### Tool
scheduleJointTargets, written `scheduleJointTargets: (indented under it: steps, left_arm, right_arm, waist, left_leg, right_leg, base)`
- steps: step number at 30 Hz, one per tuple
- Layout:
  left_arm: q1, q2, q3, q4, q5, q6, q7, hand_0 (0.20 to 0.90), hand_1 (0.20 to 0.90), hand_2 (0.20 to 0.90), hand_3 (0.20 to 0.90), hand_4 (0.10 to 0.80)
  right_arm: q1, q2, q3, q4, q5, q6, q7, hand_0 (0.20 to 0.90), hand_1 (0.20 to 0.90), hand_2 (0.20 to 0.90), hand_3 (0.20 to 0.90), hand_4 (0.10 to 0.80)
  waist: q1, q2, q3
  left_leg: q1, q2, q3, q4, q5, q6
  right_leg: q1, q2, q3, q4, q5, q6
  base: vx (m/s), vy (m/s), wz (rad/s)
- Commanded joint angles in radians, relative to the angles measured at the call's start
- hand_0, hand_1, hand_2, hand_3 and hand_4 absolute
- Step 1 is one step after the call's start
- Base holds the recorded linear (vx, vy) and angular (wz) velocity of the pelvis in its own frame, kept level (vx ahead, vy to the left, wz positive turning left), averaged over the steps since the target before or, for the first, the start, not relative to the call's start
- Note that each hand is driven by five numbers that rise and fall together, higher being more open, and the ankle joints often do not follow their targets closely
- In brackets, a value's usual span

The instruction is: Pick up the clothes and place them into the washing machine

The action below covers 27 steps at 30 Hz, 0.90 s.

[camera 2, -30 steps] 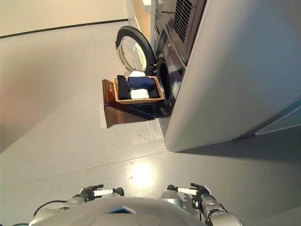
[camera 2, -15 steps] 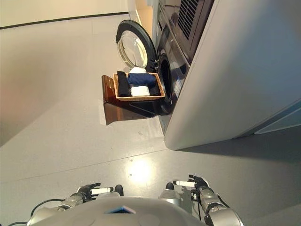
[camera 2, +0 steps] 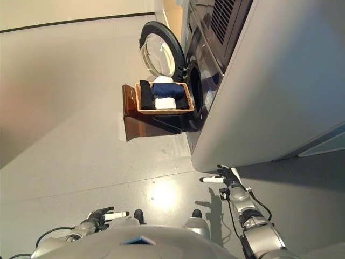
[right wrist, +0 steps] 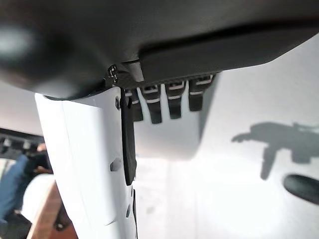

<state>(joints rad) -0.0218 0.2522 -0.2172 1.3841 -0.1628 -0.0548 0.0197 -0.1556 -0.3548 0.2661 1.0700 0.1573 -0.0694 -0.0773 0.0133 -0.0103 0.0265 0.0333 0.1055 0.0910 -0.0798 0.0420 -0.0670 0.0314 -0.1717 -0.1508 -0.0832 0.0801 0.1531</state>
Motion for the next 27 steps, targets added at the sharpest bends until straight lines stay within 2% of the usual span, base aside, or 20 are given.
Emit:
scheduleJointTargets:
  steps: [1,4,7,15,19,26,27]
  left_arm:
    - [-0.074,0.009,-0.048,0.014,-0.018,-0.047,0.027,0.900,0.900,0.900,0.900,0.800]
    - [-0.051,-0.005,-0.060,0.030,0.018,-0.036,0.015,0.900,0.900,0.900,0.900,0.800]
    - [-0.028,-0.016,-0.055,0.060,0.034,-0.024,0.012,0.900,0.900,0.900,0.900,0.800]
    - [-0.004,-0.018,-0.058,0.068,0.035,-0.015,0.021,0.900,0.900,0.900,0.900,0.800]
    - [-0.007,-0.018,-0.053,0.056,0.013,-0.019,0.032,0.900,0.900,0.900,0.900,0.800]
    - [0.006,-0.022,-0.043,0.060,0.030,-0.014,0.028,0.900,0.900,0.900,0.900,0.800]
    - [0.007,-0.018,-0.041,0.058,0.036,-0.014,0.027,0.900,0.900,0.900,0.900,0.800]
  right_arm:
    - [-0.084,-0.001,0.023,-0.099,0.037,-0.070,0.003,0.900,0.900,0.900,0.900,0.800]
    - [-0.030,-0.010,0.046,-0.210,-0.025,-0.062,0.016,0.900,0.900,0.900,0.900,0.800]
    - [-0.017,-0.001,0.031,-0.202,-0.023,-0.063,0.000,0.900,0.900,0.900,0.900,0.800]
    - [-0.141,0.013,0.143,-0.228,-0.087,-0.055,0.004,0.900,0.900,0.900,0.900,0.800]
    - [-0.112,0.033,0.115,-0.259,-0.021,-0.060,-0.006,0.900,0.900,0.900,0.900,0.800]
    - [-0.014,0.027,0.078,-0.302,-0.014,-0.059,0.006,0.900,0.900,0.900,0.900,0.800]
    - [0.010,0.022,0.060,-0.312,0.000,-0.061,0.010,0.900,0.900,0.900,0.900,0.800]
  waist:
    - [0.014,0.003,0.033]
    - [0.011,-0.001,0.029]
    - [0.014,-0.002,0.026]
    - [0.038,-0.006,0.030]
    - [0.035,-0.007,0.035]
    - [0.028,-0.008,0.034]
    - [0.025,-0.004,0.039]
  left_leg:
    - [0.025,-0.119,0.069,-0.007,-0.065,0.036]
    - [0.030,-0.120,0.067,-0.007,-0.068,0.037]
    - [0.035,-0.121,0.067,-0.007,-0.072,0.040]
    - [0.035,-0.124,0.076,-0.007,-0.069,0.045]
    - [0.032,-0.124,0.073,-0.007,-0.066,0.045]
    - [0.045,-0.132,0.070,-0.007,-0.077,0.057]
    - [0.052,-0.138,0.069,-0.007,-0.079,0.069]
  right_leg:
    - [0.063,0.039,-0.026,0.004,-0.076,-0.008]
    - [0.069,0.039,-0.031,0.006,-0.080,-0.007]
    - [0.075,0.037,-0.032,0.004,-0.079,-0.004]
    - [0.069,0.031,-0.027,0.011,-0.069,0.001]
    - [0.063,0.030,-0.030,0.016,-0.069,0.000]
    - [0.068,0.021,-0.028,0.036,-0.080,0.004]
    - [0.048,0.009,-0.019,0.094,-0.092,0.006]
  base:
    - [0.000,0.000,0.00]
    - [0.005,0.005,0.04]
    - [0.000,0.000,0.00]
    - [-0.023,0.022,0.00]
    - [-0.021,0.007,0.01]
    - [0.014,0.031,0.01]
    - [0.002,0.102,0.00]
